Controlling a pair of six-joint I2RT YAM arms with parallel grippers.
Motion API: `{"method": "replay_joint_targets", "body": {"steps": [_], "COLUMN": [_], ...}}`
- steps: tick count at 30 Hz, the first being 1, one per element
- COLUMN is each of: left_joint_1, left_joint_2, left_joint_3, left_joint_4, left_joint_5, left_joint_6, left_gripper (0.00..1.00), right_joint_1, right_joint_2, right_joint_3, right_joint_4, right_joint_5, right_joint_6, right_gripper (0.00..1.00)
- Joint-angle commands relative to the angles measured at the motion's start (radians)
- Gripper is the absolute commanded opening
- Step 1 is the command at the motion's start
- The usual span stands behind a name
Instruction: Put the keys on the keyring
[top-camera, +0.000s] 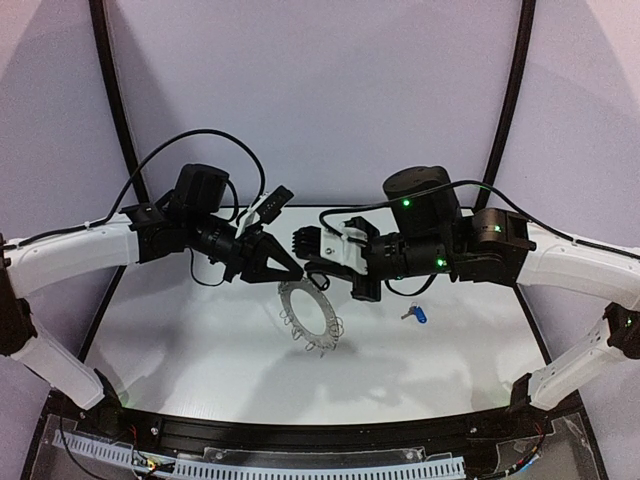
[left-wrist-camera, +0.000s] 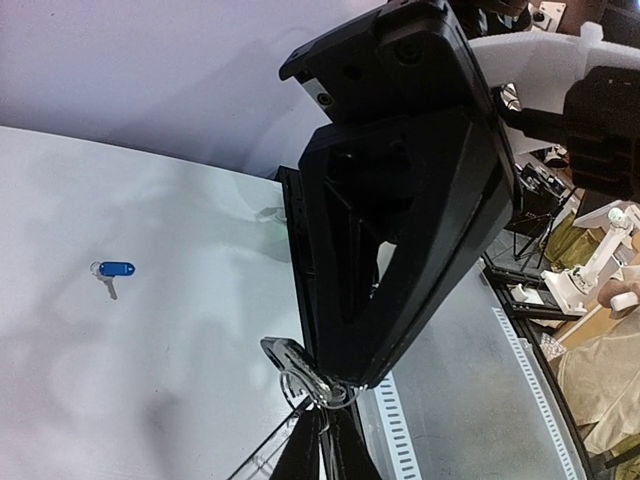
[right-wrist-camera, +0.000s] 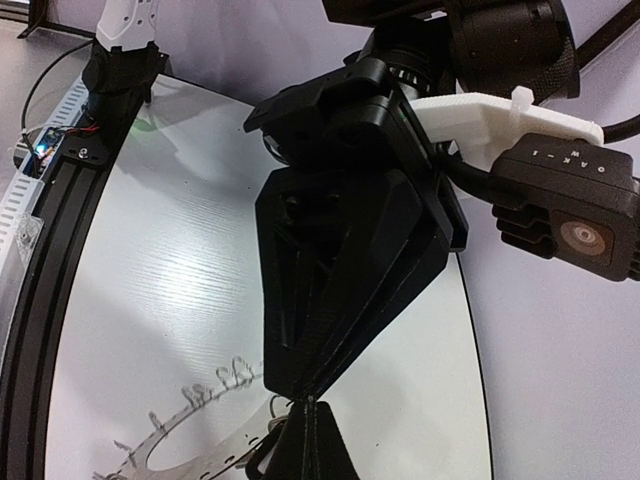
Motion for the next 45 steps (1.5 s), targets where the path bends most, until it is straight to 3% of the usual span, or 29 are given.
{"method": "replay_joint_targets", "body": {"steps": [1,10,15,18,22,25,29,35,37,41,45], "left_joint_1": [-0.005,-0.005,-0.005,-0.005,-0.005,-0.005,-0.005,-0.005,-0.005,-0.005,-0.005], "left_joint_2": [0.007,0.013,0.012,0.011,0.015,0.018,0.011,-0.038,-0.053,-0.071,-0.095], "left_joint_3": [-0.024,-0.027,-0.027,-0.025,-0.022,-0.02,-0.027,-0.06,-0.066,-0.068,-0.091], "left_joint_4": [0.041,0.042,0.03,0.031,0.048,0.071,0.081,0.115,0.132,0.146,0.217], "left_joint_5": [-0.02,-0.028,-0.031,-0.035,-0.041,-0.041,-0.044,-0.157,-0.274,-0.441,-0.491], "left_joint_6": [-0.029,-0.029,-0.019,-0.015,-0.018,-0.033,-0.034,-0.093,-0.136,-0.193,-0.254], "left_gripper": [0.03,0.08,0.2,0.21,0.15,0.03,0.01,0.01,0.01,0.01,0.01], "right_joint_1": [-0.005,-0.004,-0.004,-0.004,-0.004,-0.004,-0.005,-0.004,-0.004,-0.004,-0.004], "right_joint_2": [0.006,0.005,0.006,0.003,-0.003,-0.002,-0.004,-0.004,0.02,0.058,0.077], "right_joint_3": [0.039,0.046,0.048,0.049,0.046,0.044,0.04,0.042,0.043,0.016,-0.024], "right_joint_4": [0.07,0.074,0.065,0.062,0.067,0.075,0.077,0.05,0.05,0.108,0.195], "right_joint_5": [0.018,0.036,0.041,0.043,0.019,0.019,0.034,0.109,0.131,0.077,0.04], "right_joint_6": [0.024,0.037,0.041,0.053,0.064,0.071,0.072,0.099,0.136,0.232,0.32], "right_gripper": [0.0,0.0,0.0,0.0,0.0,0.0,0.0,0.0,0.0,0.0,0.0]}}
